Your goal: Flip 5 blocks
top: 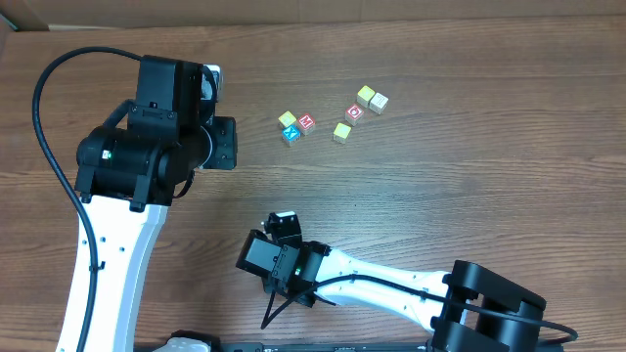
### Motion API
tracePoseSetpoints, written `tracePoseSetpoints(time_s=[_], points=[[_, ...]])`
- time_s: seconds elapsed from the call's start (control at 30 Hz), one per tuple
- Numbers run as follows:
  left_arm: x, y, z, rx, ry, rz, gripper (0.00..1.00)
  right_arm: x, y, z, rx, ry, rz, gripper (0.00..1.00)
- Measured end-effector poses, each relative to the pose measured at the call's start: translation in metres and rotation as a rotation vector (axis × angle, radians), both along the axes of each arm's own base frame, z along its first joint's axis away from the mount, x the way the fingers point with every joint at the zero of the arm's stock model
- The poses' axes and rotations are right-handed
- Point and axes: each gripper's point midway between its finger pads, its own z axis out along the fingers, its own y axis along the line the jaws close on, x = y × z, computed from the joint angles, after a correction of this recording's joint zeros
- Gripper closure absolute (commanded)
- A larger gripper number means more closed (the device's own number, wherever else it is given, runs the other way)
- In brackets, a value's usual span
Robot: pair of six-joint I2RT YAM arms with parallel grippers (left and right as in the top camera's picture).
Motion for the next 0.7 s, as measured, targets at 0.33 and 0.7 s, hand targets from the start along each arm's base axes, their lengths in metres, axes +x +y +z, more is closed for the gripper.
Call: tracePoseSetpoints(time_s=[0.33, 0.7], points=[[0.002, 0.000, 0.001, -0.002, -0.009, 0.000, 0.96, 0.015, 0.011, 0.047, -0.041, -0.075, 0.026, 0.96], [-0.014, 0.000, 0.055, -0.049, -0.205, -0.023, 0.96, 0.029, -0.024, 0.136, -0.059, -0.201, -0.080, 0.96]])
